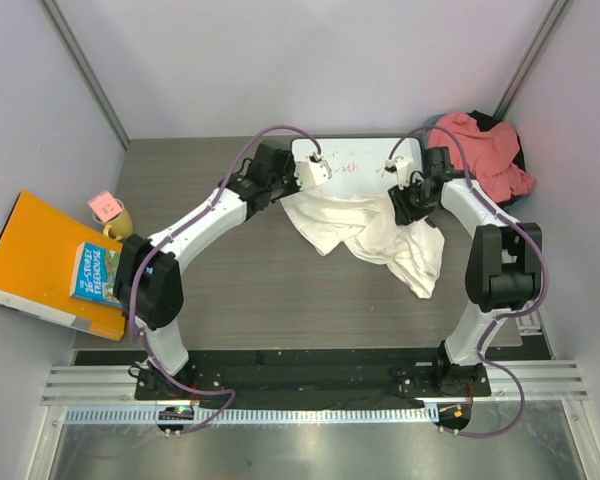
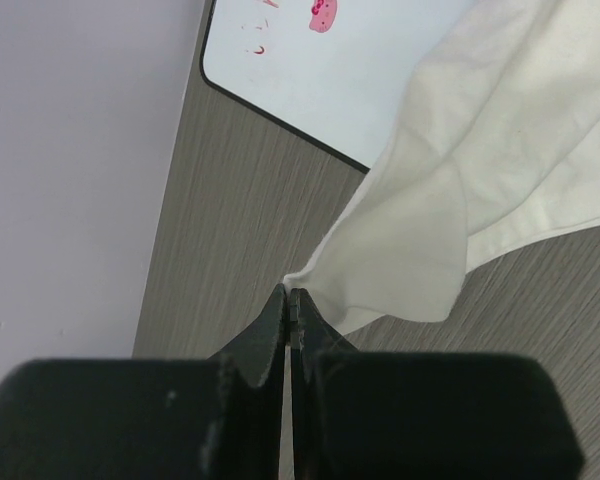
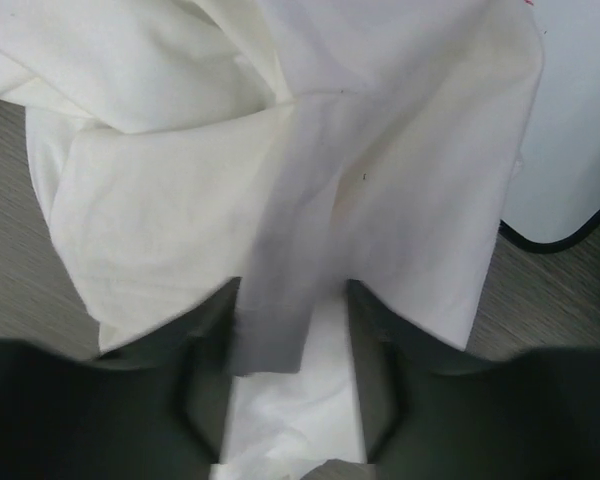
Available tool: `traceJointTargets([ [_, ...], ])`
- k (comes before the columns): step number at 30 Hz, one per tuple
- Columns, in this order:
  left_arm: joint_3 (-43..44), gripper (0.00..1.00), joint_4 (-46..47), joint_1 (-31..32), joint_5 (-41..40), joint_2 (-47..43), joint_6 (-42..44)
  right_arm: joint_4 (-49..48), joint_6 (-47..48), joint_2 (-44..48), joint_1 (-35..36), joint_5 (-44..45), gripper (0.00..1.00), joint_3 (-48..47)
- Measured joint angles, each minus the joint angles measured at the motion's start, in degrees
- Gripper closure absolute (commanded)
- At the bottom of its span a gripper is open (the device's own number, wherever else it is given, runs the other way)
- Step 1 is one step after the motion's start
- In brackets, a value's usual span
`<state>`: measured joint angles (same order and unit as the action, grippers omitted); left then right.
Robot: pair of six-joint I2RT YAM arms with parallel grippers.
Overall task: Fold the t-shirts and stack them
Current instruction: Flatten out the tshirt
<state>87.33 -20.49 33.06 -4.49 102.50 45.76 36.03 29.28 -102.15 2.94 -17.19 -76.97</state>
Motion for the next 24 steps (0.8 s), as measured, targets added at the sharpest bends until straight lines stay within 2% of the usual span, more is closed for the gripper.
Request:
traceJointTargets([
  [1,0.0,1.00,0.0,-0.1,0.0,0.0,0.0,-0.1,0.2,-0.3,0.0,0.1,0.76,-0.1],
  [2,0.0,1.00,0.0,-0.3,0.0,0.1,0.0,-0.1,-0.3,-0.5,0.0,0.1,0.87,-0.3],
  [3,0.0,1.00,-0.1,-0.5,0.0,0.2,0.1,-0.1,-0.5,-0.5,0.0,0.2,0.89,-0.6],
  [6,0.0,1.00,-0.1,-1.0,-0.1,0.5,0.2,-0.2,-0.5,-0.5,0.3,0.9,0.89,-3.2],
  [9,0.0,1.00,-0.3,-1.4,-0.2,0.9,0.2,-0.5,0.1,-0.7,0.9,2.3,0.96,-6.9],
  [12,0.0,1.00,-0.8,-1.6,-0.3,0.9,0.1,-0.7,1.1,-1.9,1.7,3.7,0.95,-11.8],
  [15,0.0,1.00,-0.8,-1.8,-0.4,0.9,0.1,-1.9,3.3,-4.5,2.8,5.6,0.88,-17.1],
  [19,-0.4,1.00,-0.8,-2.1,-0.5,0.9,-0.1,-3.9,6.3,-9.1,4.4,8.6,0.40,-21.6],
  [22,-1.1,1.00,-0.8,-2.2,-0.5,0.9,-0.3,-4.7,7.5,-12.7,5.6,10.8,0.28,-23.7],
  [24,-1.7,1.00,-0.8,-2.2,-0.5,0.9,-0.3,-5.0,7.7,-14.3,6.1,12.5,0.27,-23.9],
])
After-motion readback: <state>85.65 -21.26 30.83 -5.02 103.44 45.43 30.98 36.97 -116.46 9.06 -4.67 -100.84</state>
